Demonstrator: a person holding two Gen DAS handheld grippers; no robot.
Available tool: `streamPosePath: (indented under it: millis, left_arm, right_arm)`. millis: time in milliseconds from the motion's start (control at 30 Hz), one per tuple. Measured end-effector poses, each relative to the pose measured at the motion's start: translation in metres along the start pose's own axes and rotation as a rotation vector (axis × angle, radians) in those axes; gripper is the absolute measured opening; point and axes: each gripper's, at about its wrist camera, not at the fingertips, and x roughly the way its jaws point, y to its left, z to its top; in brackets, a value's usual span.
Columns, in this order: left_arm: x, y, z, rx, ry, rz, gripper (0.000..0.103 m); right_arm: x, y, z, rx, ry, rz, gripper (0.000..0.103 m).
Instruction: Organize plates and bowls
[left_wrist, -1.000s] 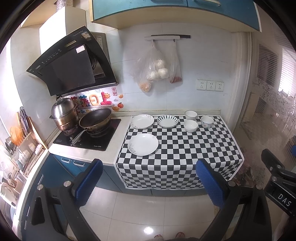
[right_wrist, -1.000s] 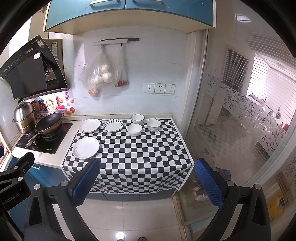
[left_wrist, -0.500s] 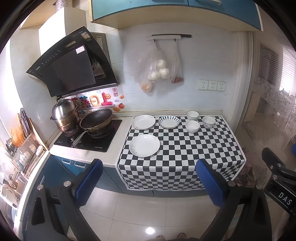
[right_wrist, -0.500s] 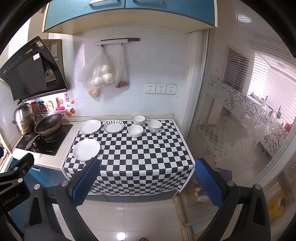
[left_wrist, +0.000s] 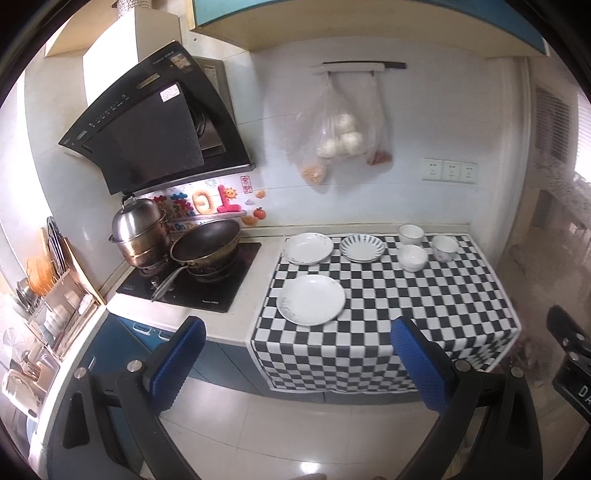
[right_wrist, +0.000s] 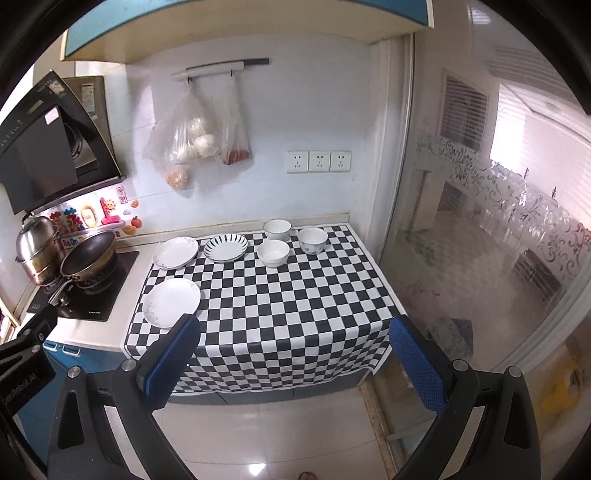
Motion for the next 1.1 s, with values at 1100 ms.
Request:
streamPosePath:
  millis: [1100]
  left_arm:
    - [0.342,-0.012,0.065,-0.021,0.244,0.095,0.103]
  right_arm:
    - [0.411,0.165,0.066,-0.196,0.295,0.223,0.103]
